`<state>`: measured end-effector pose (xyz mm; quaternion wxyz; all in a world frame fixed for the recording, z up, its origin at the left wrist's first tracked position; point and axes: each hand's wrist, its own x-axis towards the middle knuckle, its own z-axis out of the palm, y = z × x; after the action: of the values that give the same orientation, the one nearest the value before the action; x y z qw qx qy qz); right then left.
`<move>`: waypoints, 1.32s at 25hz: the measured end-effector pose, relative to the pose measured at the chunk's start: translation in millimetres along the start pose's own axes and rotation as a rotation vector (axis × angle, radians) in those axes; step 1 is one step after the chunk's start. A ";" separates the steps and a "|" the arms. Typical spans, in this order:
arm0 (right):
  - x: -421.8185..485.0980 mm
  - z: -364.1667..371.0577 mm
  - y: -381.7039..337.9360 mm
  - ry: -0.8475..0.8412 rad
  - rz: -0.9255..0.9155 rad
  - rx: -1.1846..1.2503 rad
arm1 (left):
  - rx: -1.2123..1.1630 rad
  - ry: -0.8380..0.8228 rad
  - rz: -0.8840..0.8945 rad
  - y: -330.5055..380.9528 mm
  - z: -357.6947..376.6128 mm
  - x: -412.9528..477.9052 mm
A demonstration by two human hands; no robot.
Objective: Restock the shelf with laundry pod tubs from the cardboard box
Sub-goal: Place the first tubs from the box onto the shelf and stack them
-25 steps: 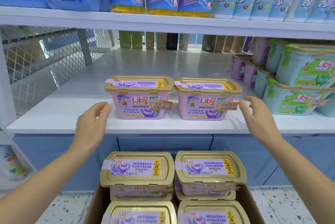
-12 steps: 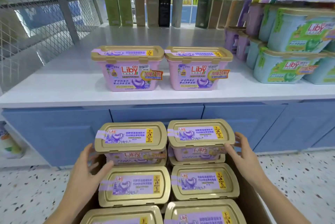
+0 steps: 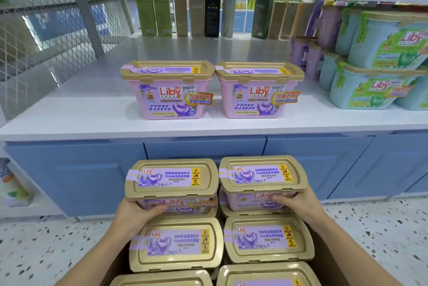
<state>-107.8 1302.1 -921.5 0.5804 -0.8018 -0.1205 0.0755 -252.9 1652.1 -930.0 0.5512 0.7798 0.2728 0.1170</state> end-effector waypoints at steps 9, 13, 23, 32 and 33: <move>-14.6 -4.9 -10.7 0.092 -0.041 -0.005 | -0.019 0.106 0.056 2.4 3.3 -3.6; -26.1 -14.3 -25.7 0.137 -0.027 0.011 | 0.021 0.141 0.077 17.1 -1.2 -12.9; -29.1 -53.1 -128.6 0.297 -0.163 0.051 | -0.069 0.237 0.216 126.5 -44.0 -41.8; 23.3 -67.1 -262.3 0.347 -0.378 0.145 | -0.135 0.247 0.413 243.4 -89.3 6.9; 30.2 -63.6 -270.0 0.338 -0.377 0.182 | -0.137 0.236 0.418 248.9 -93.1 17.1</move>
<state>-90.8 1332.8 -644.7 0.6657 -0.7111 -0.1615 -0.1584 -210.0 1675.0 -668.2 0.5310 0.7610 0.1595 0.3367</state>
